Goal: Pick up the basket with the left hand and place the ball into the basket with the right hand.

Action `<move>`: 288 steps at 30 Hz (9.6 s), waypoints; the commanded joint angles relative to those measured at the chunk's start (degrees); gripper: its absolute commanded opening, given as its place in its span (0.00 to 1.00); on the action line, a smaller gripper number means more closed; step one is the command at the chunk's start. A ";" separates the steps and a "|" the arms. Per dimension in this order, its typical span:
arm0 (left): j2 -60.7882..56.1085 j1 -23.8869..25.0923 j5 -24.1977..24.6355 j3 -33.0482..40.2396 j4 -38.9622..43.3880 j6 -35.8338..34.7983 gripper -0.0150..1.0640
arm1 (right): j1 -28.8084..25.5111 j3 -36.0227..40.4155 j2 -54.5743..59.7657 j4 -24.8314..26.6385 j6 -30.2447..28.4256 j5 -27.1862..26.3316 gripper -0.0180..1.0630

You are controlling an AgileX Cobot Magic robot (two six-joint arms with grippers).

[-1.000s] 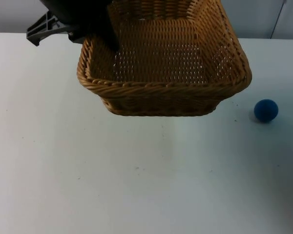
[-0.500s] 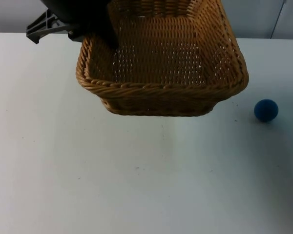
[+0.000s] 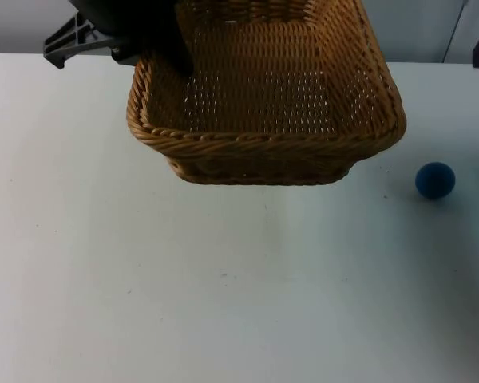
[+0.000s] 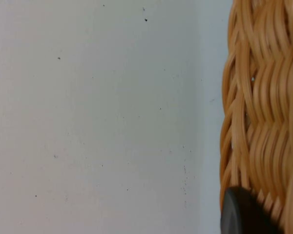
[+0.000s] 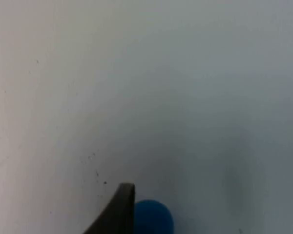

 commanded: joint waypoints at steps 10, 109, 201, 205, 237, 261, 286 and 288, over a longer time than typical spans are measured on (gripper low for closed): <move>-0.71 -0.01 -0.71 -0.69 0.31 -1.68 0.01 | 2.71 -0.82 9.56 4.67 -1.69 -0.11 0.94; -0.71 -0.01 -0.35 -0.69 2.06 -1.43 0.01 | 5.84 -12.62 22.30 -0.60 -2.88 11.10 0.02; -0.71 -0.01 -2.83 -0.69 2.16 -1.07 0.01 | 30.41 -25.13 9.47 4.52 -10.82 18.36 0.99; -0.71 -0.01 -2.83 -0.69 2.16 -1.07 0.01 | 30.41 -25.13 9.47 4.52 -10.95 18.36 0.99; -0.71 -0.01 -2.49 -0.69 2.51 -1.07 0.01 | 5.31 -25.13 -1.16 8.77 -13.92 23.17 0.99; -0.71 -0.01 -0.43 -0.69 2.69 -0.14 0.01 | 0.01 -14.10 -15.68 5.48 -12.22 25.82 0.99; -0.71 -0.01 0.45 -0.69 4.35 0.48 0.01 | 3.04 12.22 -46.31 -3.94 -2.74 23.09 0.99; -0.71 -0.01 0.45 -0.69 4.34 4.06 0.01 | 3.15 12.22 -46.31 -4.97 -2.74 23.09 0.99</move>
